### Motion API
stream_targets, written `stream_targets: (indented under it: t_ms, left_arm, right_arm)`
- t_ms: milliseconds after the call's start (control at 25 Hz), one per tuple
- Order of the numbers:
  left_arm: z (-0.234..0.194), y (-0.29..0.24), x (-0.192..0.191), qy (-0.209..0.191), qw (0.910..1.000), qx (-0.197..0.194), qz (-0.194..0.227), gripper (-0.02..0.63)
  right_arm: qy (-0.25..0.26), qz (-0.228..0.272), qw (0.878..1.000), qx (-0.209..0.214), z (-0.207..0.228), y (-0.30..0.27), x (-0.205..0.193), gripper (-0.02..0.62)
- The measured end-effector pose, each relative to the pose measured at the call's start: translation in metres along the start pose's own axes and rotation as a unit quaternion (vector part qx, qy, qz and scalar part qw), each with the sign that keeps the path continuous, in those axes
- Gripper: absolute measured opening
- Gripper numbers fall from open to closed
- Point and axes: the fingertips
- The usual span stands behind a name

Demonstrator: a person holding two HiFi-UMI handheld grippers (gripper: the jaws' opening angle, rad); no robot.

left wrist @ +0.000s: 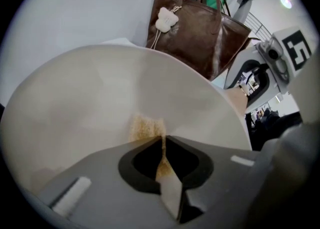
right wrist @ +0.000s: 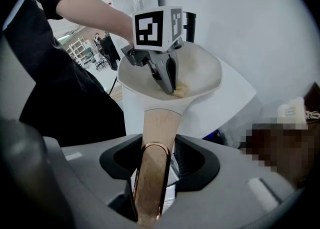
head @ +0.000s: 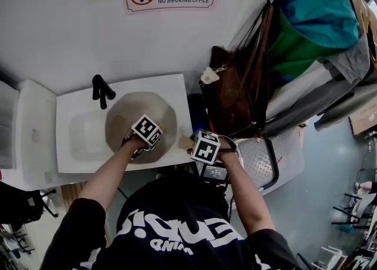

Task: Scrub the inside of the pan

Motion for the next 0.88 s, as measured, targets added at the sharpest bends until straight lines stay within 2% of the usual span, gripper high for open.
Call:
stream_targets:
  t_ms: [400, 520, 680, 880]
  left_arm:
    - [0.019, -0.004, -0.005, -0.031, 0.9993, -0.02, -0.008, 0.025]
    - [0.028, -0.006, -0.011, 0.0, 0.9983, -0.057, -0.009, 0.025]
    - [0.043, 0.003, -0.018, 0.04, 0.9922, -0.118, 0.001, 0.026]
    - [0.034, 0.017, -0.017, 0.068, 0.9901, -0.111, 0.052, 0.025]
  right_arm:
    - [0.002, -0.002, 1.0, 0.005, 0.001, -0.004, -0.002, 0.198]
    - [0.003, -0.001, 1.0, 0.005, 0.002, -0.005, -0.002, 0.196]
    - [0.003, 0.002, 1.0, 0.004, 0.003, -0.007, -0.002, 0.196]
    - [0.003, 0.004, 1.0, 0.001, 0.004, -0.009, -0.003, 0.195]
Point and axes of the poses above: the fingertips, and each gripper's own axes: y backward along the fingers, z to its right, x out of its top, and after that the axes turned 1 degree about z, right-handed
